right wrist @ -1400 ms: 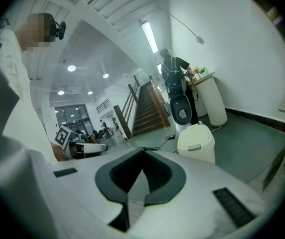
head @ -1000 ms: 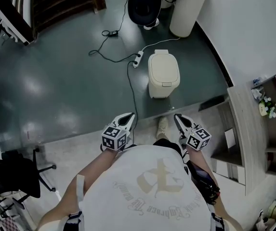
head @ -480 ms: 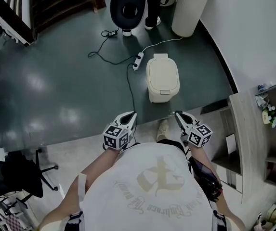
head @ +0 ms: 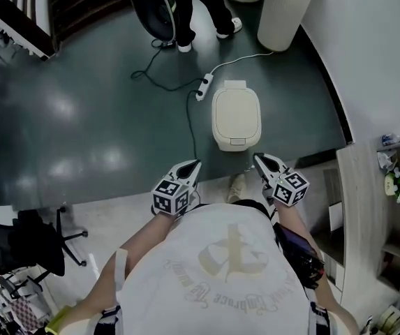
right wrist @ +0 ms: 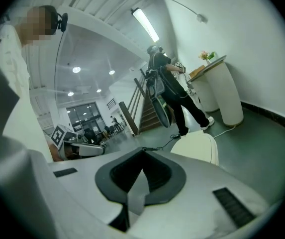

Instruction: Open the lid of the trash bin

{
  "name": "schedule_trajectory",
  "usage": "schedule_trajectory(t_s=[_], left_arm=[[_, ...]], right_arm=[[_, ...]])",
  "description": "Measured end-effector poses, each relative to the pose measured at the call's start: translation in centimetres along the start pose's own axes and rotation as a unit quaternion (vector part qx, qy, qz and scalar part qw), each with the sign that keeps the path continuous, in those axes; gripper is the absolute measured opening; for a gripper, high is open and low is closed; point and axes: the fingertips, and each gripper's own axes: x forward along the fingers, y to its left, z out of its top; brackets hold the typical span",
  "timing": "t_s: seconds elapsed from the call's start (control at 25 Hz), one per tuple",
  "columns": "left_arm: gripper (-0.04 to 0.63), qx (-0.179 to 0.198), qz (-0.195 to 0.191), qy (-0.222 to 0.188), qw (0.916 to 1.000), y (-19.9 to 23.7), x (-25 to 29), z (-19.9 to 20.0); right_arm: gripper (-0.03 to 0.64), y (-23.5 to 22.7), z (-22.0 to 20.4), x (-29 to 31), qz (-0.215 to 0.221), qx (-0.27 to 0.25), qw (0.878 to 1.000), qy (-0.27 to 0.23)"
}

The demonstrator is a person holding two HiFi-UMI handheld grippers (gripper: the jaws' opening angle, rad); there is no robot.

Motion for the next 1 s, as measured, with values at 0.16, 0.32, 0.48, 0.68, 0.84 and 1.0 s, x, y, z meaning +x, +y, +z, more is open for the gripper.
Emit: schedule_trajectory(t_s=[0.16,0.32,0.48,0.68,0.84,1.0], left_arm=[[0.015,0.003,0.000,0.014,0.9999,-0.8,3.0,0.6],[0.015,0.007,-0.004,0.029,0.9995,-1.9,6.4,1.0],[0.015,0.009,-0.004,0.041,0.9991,-3.1,9.1,1.2],[0.015,0.014,0.004,0.056,0.9983,-3.6,11.4,1.8],[0.015,0.022,0.012,0.070,0.9973,-3.8,12.7,1.9],[0.014,0.024,0.019,0.084,0.9960,-3.9,14.1,1.8]], right_arm=[[0.005,-2.8,1.0,0.0,0.003,0.006,1.000,0.000],[0.005,-5.8,2.2,-0.1,0.008,0.008,1.000,0.000],[0.005,-8.4,2.6,-0.5,0.014,0.014,1.000,0.002],[0.005,-10.9,3.5,0.0,0.026,0.019,0.999,0.007],[0.005,-12.6,4.2,0.4,0.037,0.018,0.999,0.004],[0.005,-13.9,4.2,0.7,0.043,0.024,0.999,0.002]])
